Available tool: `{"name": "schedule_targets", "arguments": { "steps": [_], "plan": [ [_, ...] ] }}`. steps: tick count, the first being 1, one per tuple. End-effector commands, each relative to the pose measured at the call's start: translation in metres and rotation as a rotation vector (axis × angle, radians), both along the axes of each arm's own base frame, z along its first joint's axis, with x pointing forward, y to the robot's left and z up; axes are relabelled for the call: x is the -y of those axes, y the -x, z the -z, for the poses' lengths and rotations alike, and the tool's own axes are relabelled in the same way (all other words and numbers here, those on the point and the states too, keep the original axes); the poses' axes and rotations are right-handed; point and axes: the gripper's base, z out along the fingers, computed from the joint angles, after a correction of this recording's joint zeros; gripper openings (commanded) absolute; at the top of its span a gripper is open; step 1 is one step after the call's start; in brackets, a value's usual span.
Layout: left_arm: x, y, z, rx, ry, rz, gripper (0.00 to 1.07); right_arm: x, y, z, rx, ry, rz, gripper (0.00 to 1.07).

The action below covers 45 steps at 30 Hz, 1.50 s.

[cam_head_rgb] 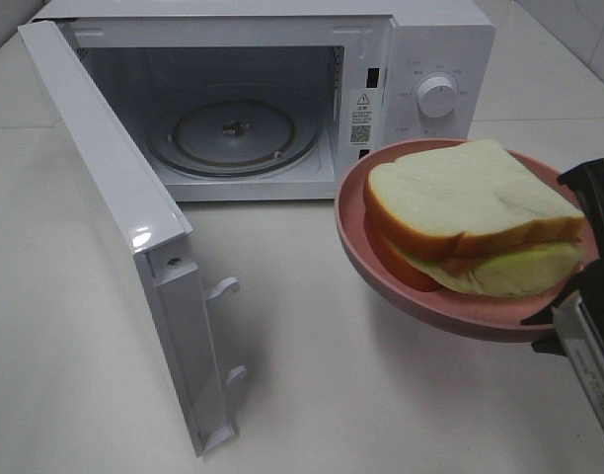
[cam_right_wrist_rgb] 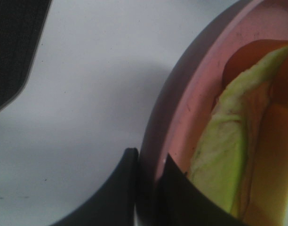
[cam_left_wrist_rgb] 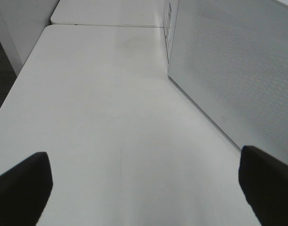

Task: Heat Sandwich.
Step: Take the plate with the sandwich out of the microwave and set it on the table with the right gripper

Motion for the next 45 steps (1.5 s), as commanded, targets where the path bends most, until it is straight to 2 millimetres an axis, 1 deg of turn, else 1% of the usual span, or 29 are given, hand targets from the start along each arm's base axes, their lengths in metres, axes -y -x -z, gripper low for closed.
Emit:
{"name": "schedule_targets", "arguments": {
  "steps": [1,2,5,7,12,19,23,24,25,28,32,42,45],
  "plan": [
    [0.000,0.003,0.000,0.024,0.002,-0.002,1.01,0.009,0.003,-0.004,0.030,0.006,0.066,0.01],
    [0.000,0.003,0.000,0.024,0.002,-0.002,1.01,0.014,0.005,-0.005,0.033,0.021,0.105,0.01],
    [0.000,0.003,0.000,0.024,0.002,-0.002,1.01,0.018,0.006,-0.007,0.045,0.031,0.144,0.01],
    [0.000,0.003,0.000,0.024,0.002,-0.002,1.01,0.023,0.005,-0.008,0.057,0.036,0.223,0.01],
    [0.000,0.003,0.000,0.024,0.002,-0.002,1.01,0.028,0.002,-0.009,0.073,0.027,0.343,0.00],
    [0.000,0.003,0.000,0.024,0.002,-0.002,1.01,0.035,0.001,-0.010,0.089,0.041,0.457,0.00],
    [0.000,0.003,0.000,0.024,0.002,-0.002,1.01,0.041,0.001,-0.010,0.101,0.050,0.573,0.00],
    [0.000,0.003,0.000,0.024,0.002,-0.002,1.01,0.041,0.001,-0.010,0.101,0.050,0.573,0.00],
    [0.000,0.003,0.000,0.024,0.002,-0.002,1.01,0.043,0.001,-0.010,0.102,0.042,0.620,0.00],
    [0.000,0.003,0.000,0.024,0.002,-0.002,1.01,0.045,0.001,-0.010,0.099,0.029,0.672,0.00],
    [0.000,0.003,0.000,0.024,0.002,-0.002,1.01,0.048,0.002,-0.010,0.096,0.004,0.789,0.00],
    [0.000,0.003,0.000,0.024,0.002,-0.002,1.01,0.056,0.004,-0.011,0.104,0.010,0.931,0.00],
    [0.000,0.003,0.000,0.024,0.002,-0.002,1.01,0.057,0.005,-0.010,0.101,-0.009,0.997,0.00]
  ]
}}
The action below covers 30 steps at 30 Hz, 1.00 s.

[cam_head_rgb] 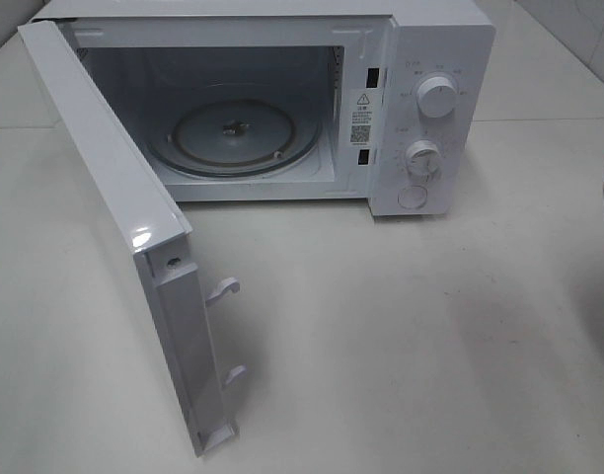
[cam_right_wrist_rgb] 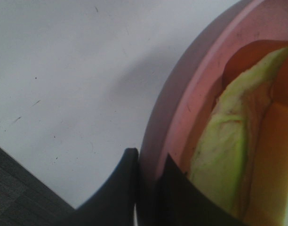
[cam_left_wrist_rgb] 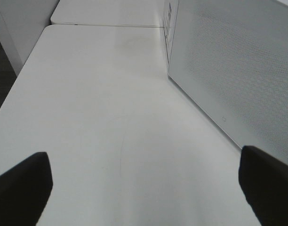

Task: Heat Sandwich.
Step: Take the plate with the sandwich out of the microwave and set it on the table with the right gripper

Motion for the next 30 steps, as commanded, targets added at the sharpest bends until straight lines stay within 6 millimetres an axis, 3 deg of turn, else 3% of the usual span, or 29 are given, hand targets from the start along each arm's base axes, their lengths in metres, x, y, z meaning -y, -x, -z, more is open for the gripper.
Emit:
{"name": "schedule_targets", "arguments": {
  "steps": [1,12,30],
  "plan": [
    [0.000,0.003,0.000,0.024,0.002,-0.002,1.01,0.003,-0.002,-0.003,0.052,-0.018,0.079,0.01],
    [0.000,0.003,0.000,0.024,0.002,-0.002,1.01,-0.004,-0.014,0.010,0.025,-0.011,0.238,0.01],
    [0.000,0.003,0.000,0.024,0.002,-0.002,1.01,-0.043,-0.074,0.033,0.047,0.016,0.396,0.01]
  ]
}}
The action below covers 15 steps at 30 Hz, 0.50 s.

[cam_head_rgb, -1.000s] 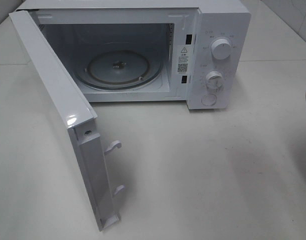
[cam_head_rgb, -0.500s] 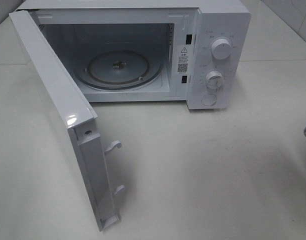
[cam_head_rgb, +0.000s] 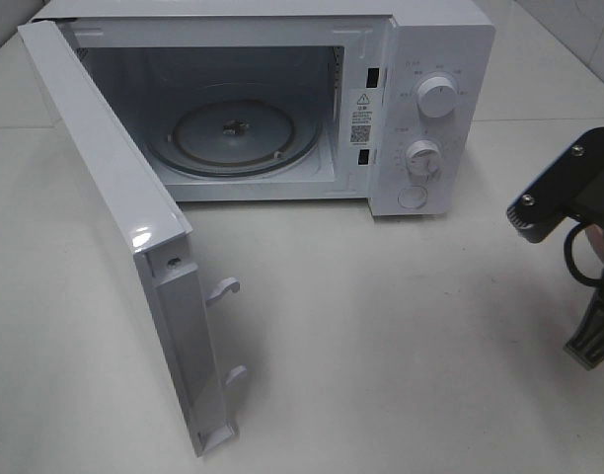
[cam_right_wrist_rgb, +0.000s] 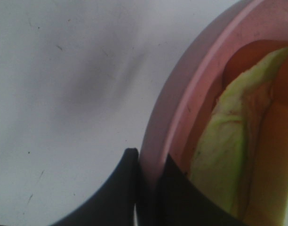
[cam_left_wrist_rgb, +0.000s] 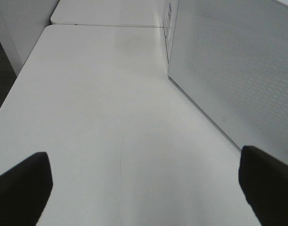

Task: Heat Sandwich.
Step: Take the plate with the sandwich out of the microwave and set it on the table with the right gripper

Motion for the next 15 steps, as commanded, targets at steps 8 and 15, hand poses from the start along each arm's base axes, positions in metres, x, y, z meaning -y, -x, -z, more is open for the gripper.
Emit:
{"name": "schedule_targets", "arguments": {
  "steps": [8,15],
  "plan": [
    [0.000,0.003,0.000,0.024,0.002,-0.002,1.01,-0.005,-0.036,0.005,0.045,0.000,0.081,0.01],
    [0.000,0.003,0.000,0.024,0.002,-0.002,1.01,0.003,-0.046,0.017,0.032,0.009,0.135,0.01]
  ]
}}
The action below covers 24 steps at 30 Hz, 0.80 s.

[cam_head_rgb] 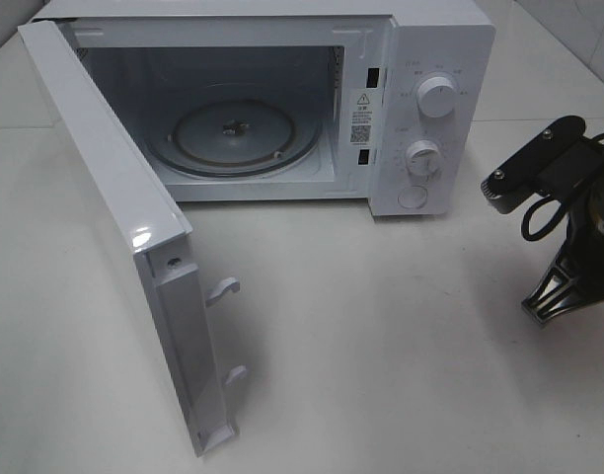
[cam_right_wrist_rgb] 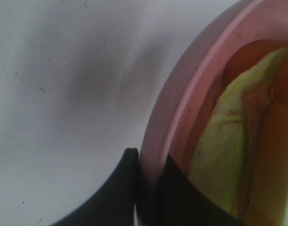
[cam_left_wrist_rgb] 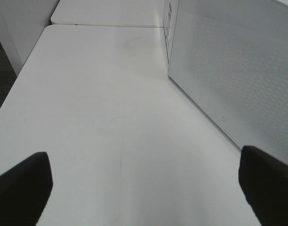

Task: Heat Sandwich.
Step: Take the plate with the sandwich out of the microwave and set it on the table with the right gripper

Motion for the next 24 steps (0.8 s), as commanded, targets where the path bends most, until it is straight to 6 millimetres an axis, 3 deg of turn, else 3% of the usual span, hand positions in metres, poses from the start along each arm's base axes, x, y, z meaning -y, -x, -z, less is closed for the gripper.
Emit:
{"name": "schedule_targets", "arguments": {
  "steps": [1,24],
  "plan": [
    [0.000,0.003,0.000,0.024,0.002,-0.002,1.01,0.005,-0.007,0.000,0.024,0.025,0.014,0.01],
    [0.000,0.003,0.000,0.024,0.002,-0.002,1.01,0.040,-0.040,0.048,0.019,-0.017,0.189,0.01]
  ]
}}
